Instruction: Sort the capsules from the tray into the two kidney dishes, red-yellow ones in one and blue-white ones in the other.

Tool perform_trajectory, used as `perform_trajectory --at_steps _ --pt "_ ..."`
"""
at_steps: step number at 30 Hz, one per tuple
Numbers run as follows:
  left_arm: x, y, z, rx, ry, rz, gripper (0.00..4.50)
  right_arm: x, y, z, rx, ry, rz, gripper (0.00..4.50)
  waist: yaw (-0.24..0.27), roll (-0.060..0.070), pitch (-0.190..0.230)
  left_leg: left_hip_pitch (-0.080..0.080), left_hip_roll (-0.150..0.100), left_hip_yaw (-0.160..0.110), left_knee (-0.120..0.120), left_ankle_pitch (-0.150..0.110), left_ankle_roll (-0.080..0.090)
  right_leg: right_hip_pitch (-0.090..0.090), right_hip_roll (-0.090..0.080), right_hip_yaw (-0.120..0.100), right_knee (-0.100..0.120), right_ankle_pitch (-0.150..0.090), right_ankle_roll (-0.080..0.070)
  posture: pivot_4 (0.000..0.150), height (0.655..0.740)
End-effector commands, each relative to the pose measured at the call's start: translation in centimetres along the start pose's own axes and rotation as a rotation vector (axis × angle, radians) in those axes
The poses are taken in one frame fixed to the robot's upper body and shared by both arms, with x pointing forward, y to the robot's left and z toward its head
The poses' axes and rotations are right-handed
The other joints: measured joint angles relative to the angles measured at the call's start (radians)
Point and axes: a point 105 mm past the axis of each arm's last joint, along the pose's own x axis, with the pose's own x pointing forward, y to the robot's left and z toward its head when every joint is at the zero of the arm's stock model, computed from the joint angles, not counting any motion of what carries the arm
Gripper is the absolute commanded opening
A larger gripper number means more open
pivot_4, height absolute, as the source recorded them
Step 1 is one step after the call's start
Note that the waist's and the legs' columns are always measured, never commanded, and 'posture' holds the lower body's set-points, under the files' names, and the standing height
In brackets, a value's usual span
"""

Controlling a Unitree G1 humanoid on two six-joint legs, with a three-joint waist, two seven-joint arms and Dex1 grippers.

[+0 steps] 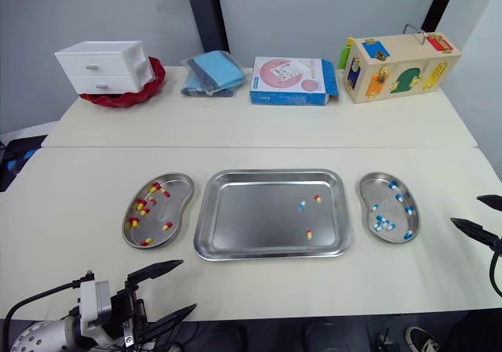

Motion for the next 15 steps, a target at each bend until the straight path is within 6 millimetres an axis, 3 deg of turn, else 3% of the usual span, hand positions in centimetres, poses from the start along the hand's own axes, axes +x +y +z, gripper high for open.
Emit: perform_trajectory --at_steps 1,5,9,15 --pt "-0.1 0.1 0.3 0.011 -0.007 0.008 4.50 -0.4 -0.2 1.3 -0.063 -0.001 0.012 4.44 0.000 0.000 0.000 0.000 0.000 0.000 0.000 0.000 0.000 0.000 0.000 0.000 0.000 0.000 0.000 0.150 0.7400" --pt "-0.2 0.3 0.3 -0.003 -0.007 0.032 4.50 0.6 2.5 4.4 -0.090 -0.035 0.188 4.44 -0.002 0.002 -0.001 0.000 0.000 0.000 0.000 0.000 0.000 0.000 0.000 0.001 0.000 0.000 0.000 0.150 0.7400" --pt "-0.2 0.4 0.2 -0.014 -0.006 0.055 4.50 2.4 7.5 7.5 -0.147 -0.075 0.421 4.44 -0.003 0.003 -0.001 0.000 0.001 0.000 0.000 0.000 0.000 0.000 0.000 0.000 0.000 0.000 0.000 0.150 0.7400" --pt "0.0 0.5 0.2 -0.014 -0.014 0.066 4.50 5.7 12.7 9.6 -0.200 -0.056 0.609 4.44 0.003 0.002 0.000 -0.001 0.001 -0.001 0.000 0.000 0.000 -0.001 0.000 -0.001 -0.001 0.000 0.001 0.150 0.7400"
